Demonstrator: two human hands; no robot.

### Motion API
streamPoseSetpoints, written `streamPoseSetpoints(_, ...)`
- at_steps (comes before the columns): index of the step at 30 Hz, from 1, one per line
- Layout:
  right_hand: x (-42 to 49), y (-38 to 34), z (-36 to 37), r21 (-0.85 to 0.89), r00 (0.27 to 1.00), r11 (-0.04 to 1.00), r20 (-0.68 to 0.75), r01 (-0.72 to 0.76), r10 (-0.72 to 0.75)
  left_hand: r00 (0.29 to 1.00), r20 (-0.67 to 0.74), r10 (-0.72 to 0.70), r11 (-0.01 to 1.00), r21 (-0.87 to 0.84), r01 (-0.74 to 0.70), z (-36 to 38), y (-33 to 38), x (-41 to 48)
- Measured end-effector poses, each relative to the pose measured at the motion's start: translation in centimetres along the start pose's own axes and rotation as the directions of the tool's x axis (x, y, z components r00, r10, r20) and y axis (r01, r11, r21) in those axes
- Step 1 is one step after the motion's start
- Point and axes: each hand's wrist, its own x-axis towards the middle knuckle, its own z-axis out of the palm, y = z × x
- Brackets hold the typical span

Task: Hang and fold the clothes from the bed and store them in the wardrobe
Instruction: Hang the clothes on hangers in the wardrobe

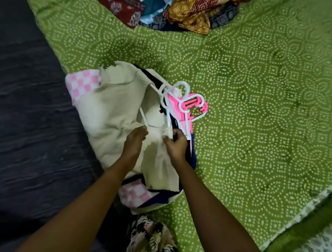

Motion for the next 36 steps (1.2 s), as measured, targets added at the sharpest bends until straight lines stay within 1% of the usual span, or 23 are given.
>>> streamPoseSetpoints(2,-1.4,-0.9,0.4,0.071,0.996,0.997,0.080,0.032,-0.037,0.999,0.005,0.049,0.998,0.037,-0.049,0.1,0.2,-0.5)
streamPoseSetpoints(3,-2.4,-1.6,0.5,0.080,0.988,0.995,0.135,0.062,-0.072,0.997,0.008,0.081,0.996,0.045,-0.081,0.0,0.4,-0.9)
streamPoseSetpoints(5,-4.5,-2.9,1.1,0.122,0.957,0.987,0.258,0.103,-0.132,0.987,0.001,0.162,0.985,0.061,-0.162,-0.4,1.1,-2.0)
streamPoseSetpoints(7,-6.7,-4.3,1.5,0.171,0.911,0.978,0.372,0.121,-0.178,0.971,-0.072,0.229,0.972,0.063,-0.225,-1.3,1.8,-3.0)
streamPoseSetpoints(10,-9.6,-5.9,2.0,0.144,0.818,0.962,0.506,0.234,-0.275,0.941,-0.195,0.278,0.960,0.082,-0.267,-4.3,2.3,-5.4)
streamPoseSetpoints(12,-10.8,-6.9,2.3,0.092,0.808,0.942,0.492,0.322,-0.324,0.901,-0.260,0.347,0.935,0.174,-0.310,-6.3,2.5,-7.3)
streamPoseSetpoints(14,-12.8,-8.1,2.5,0.015,0.803,0.887,0.417,0.462,-0.426,0.832,-0.347,0.433,0.898,0.249,-0.363,-8.7,2.2,-10.0)
streamPoseSetpoints(16,-15.8,-9.6,2.6,-0.039,0.738,0.785,0.371,0.618,-0.563,0.764,-0.408,0.500,0.864,0.299,-0.406,-11.4,1.5,-13.8)
streamPoseSetpoints(18,-18.7,-11.2,2.8,-0.055,0.648,0.677,0.355,0.734,-0.674,0.704,-0.461,0.540,0.841,0.334,-0.426,-13.9,0.3,-17.1)
streamPoseSetpoints(20,-23.2,-12.1,3.0,-0.052,0.519,0.545,0.388,0.837,-0.762,0.589,-0.548,0.594,0.804,0.399,-0.440,-17.0,-1.5,-22.5)
streamPoseSetpoints(22,-27.3,-12.9,3.4,-0.050,0.414,0.439,0.442,0.897,-0.796,0.478,-0.593,0.648,0.760,0.456,-0.464,-19.0,-2.3,-27.5)
streamPoseSetpoints(23,-29.8,-13.0,3.7,-0.037,0.353,0.382,0.473,0.924,-0.807,0.431,-0.610,0.665,0.744,0.493,-0.451,-20.1,-2.7,-30.7)
streamPoseSetpoints(25,-34.6,-13.0,4.0,-0.004,0.226,0.262,0.520,0.965,-0.824,0.344,-0.637,0.689,0.724,0.590,-0.357,-21.9,-3.9,-36.0)
streamPoseSetpoints(26,-36.9,-13.0,4.3,0.002,0.182,0.214,0.524,0.977,-0.832,0.292,-0.639,0.712,0.702,0.642,-0.308,-23.0,-4.5,-38.2)
streamPoseSetpoints(28,-40.9,-13.1,4.6,0.011,0.132,0.160,0.512,0.987,-0.849,0.191,-0.637,0.747,0.665,0.706,-0.242,-25.2,-5.9,-41.8)
streamPoseSetpoints(30,-45.8,-13.2,4.4,0.044,0.048,0.077,0.466,0.996,-0.884,0.074,-0.652,0.755,0.653,0.734,-0.189,-27.6,-8.0,-46.3)
streamPoseSetpoints(32,-49.8,-13.3,4.4,0.060,-0.002,0.026,0.413,0.998,-0.911,-0.046,-0.632,0.773,0.620,0.770,-0.152,-29.5,-9.9,-50.2)
streamPoseSetpoints(33,-52.2,-13.5,4.6,0.078,-0.050,-0.020,0.399,0.997,-0.916,-0.120,-0.609,0.784,0.598,0.793,-0.115,-30.6,-10.9,-52.7)
streamPoseSetpoints(34,-53.5,-13.7,4.6,0.078,-0.082,-0.056,0.391,0.995,-0.917,-0.177,-0.586,0.791,0.583,0.809,-0.076,-31.3,-11.7,-54.2)
streamPoseSetpoints(36,-57.1,-14.3,5.3,0.077,-0.193,-0.177,0.369,0.981,-0.909,-0.308,-0.587,0.749,0.614,0.789,-0.008,-33.3,-13.2,-58.2)
